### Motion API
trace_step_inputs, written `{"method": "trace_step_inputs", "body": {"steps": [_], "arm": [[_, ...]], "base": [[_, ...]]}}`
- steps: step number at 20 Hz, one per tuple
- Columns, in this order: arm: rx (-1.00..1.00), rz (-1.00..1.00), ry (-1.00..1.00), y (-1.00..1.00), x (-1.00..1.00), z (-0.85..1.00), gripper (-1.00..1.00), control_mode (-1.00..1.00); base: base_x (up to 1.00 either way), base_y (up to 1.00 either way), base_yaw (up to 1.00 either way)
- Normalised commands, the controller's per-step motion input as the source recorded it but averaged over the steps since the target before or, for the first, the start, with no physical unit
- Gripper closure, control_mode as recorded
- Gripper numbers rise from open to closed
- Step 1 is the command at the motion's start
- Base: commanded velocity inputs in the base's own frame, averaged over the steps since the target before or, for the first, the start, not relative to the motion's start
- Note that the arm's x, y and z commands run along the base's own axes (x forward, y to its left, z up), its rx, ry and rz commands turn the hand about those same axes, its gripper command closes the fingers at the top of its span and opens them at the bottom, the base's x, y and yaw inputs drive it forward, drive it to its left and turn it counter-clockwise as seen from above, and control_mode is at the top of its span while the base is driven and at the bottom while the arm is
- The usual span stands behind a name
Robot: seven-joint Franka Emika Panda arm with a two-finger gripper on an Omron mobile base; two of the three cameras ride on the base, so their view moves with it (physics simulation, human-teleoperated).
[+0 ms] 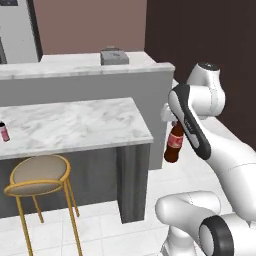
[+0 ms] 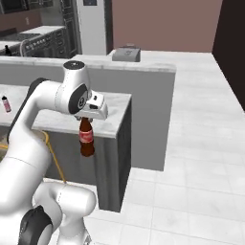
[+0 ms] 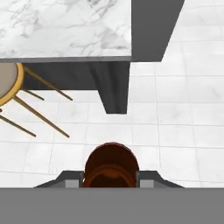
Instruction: Place the large bottle from the dining counter next to the other large bottle outside the sink, and place the small bottle from the dining counter next to the other small bottle inside the sink.
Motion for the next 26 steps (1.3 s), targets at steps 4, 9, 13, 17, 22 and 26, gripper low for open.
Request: {"method": "trace_step_inputs", "body": {"steps": [4,9,13,17,22,26], "arm": [[0.00,0.00,0.00,0.00,0.00,0.00,1.00,1.00],[0.00,0.00,0.00,0.00,0.00,0.00,1.00,1.00],[0.00,0.00,0.00,0.00,0.00,0.00,1.00,1.00],[0.00,0.00,0.00,0.00,0.00,0.00,1.00,1.00],[0.00,0.00,0.00,0.00,0.00,0.00,1.00,1.00],[0.00,0.00,0.00,0.00,0.00,0.00,1.00,1.00]], "base": [[0.36,-0.97,0.13],[0.39,-0.85,0.15],[0.33,-0.73,0.15],[0.38,-0.48,0.20],[0.65,-0.38,0.31],[0.76,-0.45,0.38]]}}
